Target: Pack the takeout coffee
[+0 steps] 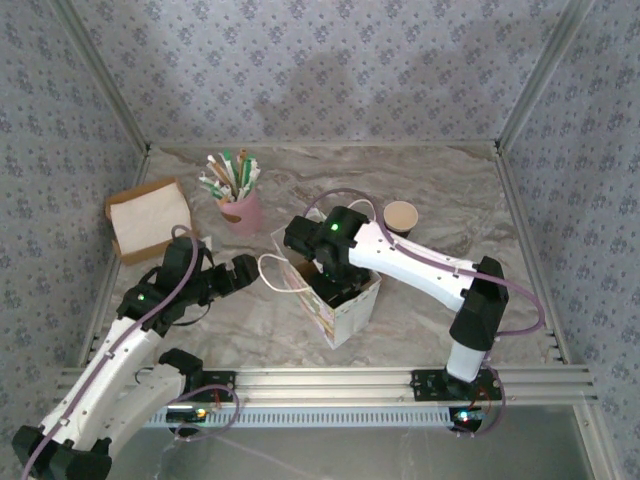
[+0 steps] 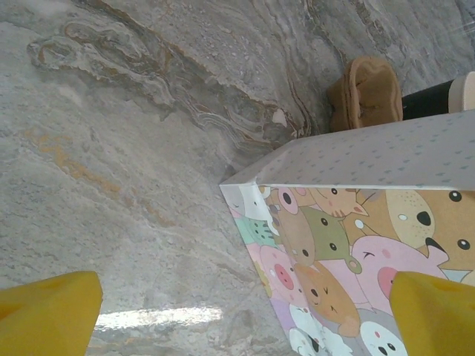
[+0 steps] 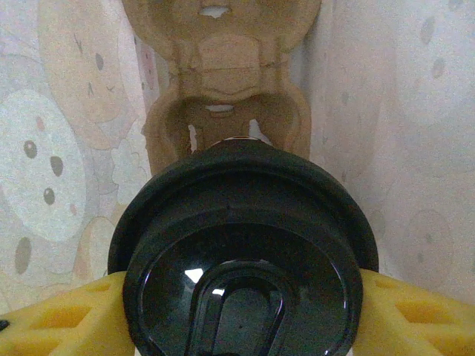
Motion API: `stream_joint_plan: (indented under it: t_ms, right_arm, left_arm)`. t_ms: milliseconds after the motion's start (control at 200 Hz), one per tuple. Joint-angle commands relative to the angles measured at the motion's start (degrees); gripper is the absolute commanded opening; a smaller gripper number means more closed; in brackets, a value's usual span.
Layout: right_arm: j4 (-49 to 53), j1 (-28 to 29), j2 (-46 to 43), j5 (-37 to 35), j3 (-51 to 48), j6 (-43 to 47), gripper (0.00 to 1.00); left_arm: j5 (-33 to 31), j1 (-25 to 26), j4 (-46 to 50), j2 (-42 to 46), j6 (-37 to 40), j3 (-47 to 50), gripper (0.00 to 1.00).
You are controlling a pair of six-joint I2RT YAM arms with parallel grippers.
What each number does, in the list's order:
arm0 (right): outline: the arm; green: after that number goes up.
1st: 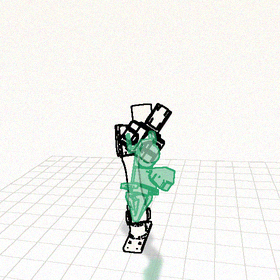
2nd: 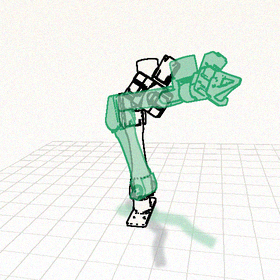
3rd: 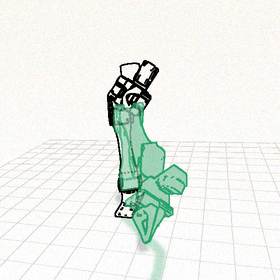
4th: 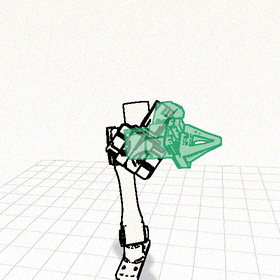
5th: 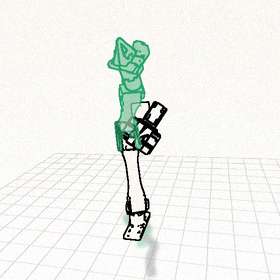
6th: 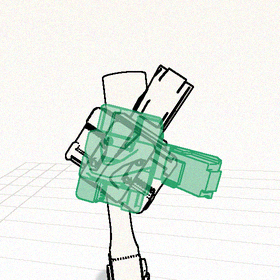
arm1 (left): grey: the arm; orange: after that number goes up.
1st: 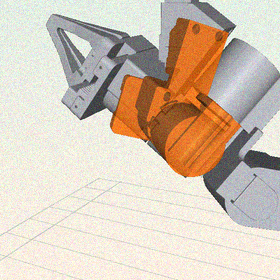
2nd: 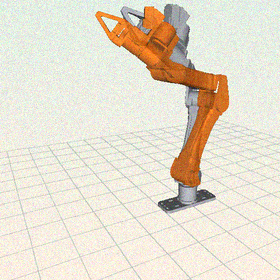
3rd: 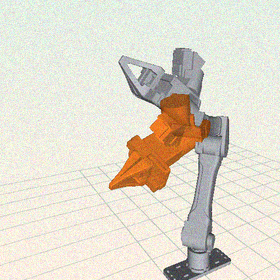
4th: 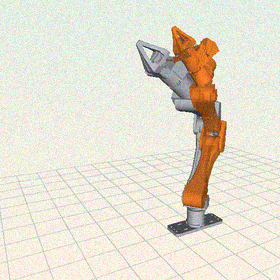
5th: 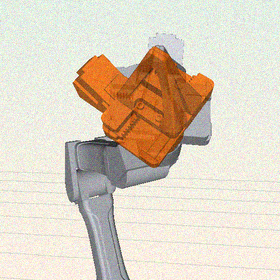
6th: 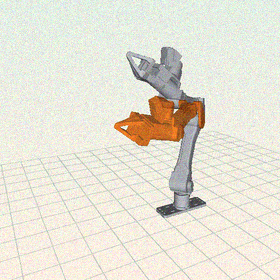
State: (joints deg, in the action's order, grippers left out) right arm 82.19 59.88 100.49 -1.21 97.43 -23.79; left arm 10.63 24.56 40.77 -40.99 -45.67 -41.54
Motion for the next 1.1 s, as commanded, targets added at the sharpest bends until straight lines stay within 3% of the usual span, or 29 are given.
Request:
stream_joint_plan:
  t_ms: [0,1094]
  right_arm:
    - [1.2,-0.2,-1.5,0.5,-0.2,-1.3,0.66]
    - [-1.2,0.5,-0.2,0.7,-1.4,-0.9,0.66]
  left_arm:
    - [-1.5,0.5,1.6,0.3,1.1,-2.3,0.99]
    - [2.1,0.5,0.0,0.7,1.0,1.1,0.99]
